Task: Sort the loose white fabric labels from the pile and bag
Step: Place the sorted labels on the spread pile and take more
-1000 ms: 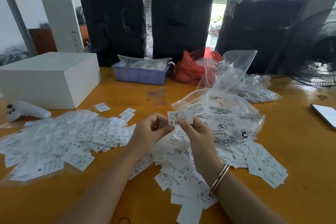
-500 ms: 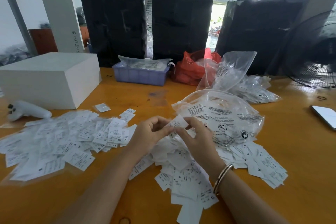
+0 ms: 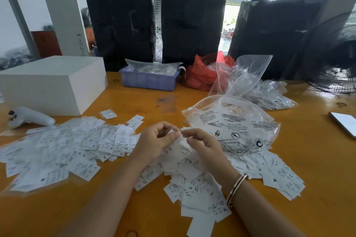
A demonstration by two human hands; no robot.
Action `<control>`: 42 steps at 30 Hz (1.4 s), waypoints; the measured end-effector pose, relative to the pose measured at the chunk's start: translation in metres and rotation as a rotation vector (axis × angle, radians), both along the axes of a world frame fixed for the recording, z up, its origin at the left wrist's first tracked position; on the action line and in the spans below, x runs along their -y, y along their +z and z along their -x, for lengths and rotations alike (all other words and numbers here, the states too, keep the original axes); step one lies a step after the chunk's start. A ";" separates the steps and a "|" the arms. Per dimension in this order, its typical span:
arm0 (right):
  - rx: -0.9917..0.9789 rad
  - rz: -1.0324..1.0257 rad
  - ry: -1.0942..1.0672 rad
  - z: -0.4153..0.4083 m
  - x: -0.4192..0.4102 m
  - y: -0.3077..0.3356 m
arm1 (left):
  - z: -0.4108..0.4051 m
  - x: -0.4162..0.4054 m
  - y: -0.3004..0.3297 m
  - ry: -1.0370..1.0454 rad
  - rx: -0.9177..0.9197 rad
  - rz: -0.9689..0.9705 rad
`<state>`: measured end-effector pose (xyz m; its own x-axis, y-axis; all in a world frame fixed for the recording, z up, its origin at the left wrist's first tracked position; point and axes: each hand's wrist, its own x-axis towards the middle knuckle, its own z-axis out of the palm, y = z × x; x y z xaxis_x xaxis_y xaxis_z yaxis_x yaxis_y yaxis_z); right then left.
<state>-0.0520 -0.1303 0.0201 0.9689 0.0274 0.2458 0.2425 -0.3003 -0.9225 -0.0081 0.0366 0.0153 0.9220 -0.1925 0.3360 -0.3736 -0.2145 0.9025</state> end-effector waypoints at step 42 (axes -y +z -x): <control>0.285 0.370 -0.453 -0.061 0.070 0.043 | 0.000 0.005 -0.014 0.049 0.259 -0.334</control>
